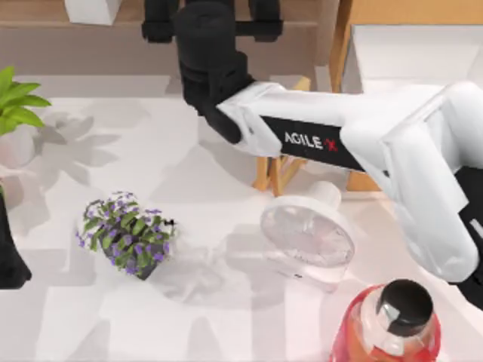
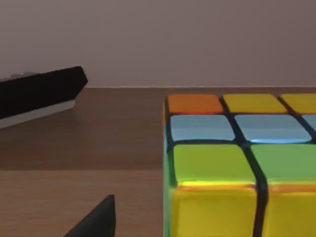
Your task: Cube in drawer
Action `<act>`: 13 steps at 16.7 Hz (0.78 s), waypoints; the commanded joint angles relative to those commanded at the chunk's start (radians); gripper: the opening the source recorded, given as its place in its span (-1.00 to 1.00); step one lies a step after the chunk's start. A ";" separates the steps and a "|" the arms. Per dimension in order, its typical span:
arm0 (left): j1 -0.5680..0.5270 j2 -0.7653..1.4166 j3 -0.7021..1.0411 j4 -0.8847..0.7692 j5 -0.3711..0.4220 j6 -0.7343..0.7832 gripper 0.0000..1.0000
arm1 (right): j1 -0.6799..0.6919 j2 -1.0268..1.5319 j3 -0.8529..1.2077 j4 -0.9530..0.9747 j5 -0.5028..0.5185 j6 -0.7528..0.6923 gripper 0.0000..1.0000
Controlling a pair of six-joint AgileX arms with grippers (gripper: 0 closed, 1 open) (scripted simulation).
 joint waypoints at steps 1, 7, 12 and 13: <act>0.000 0.000 0.000 0.000 0.000 0.000 1.00 | 0.000 0.000 0.000 0.000 0.000 0.000 0.70; 0.000 0.000 0.000 0.000 0.000 0.000 1.00 | 0.000 0.000 0.000 0.000 0.000 0.000 -0.21; 0.000 0.000 0.000 0.000 0.000 0.000 1.00 | 0.000 0.000 0.000 0.000 0.000 0.000 -0.96; 0.000 0.000 0.000 0.000 0.000 0.000 1.00 | 0.000 0.000 0.000 0.000 0.000 0.000 -1.00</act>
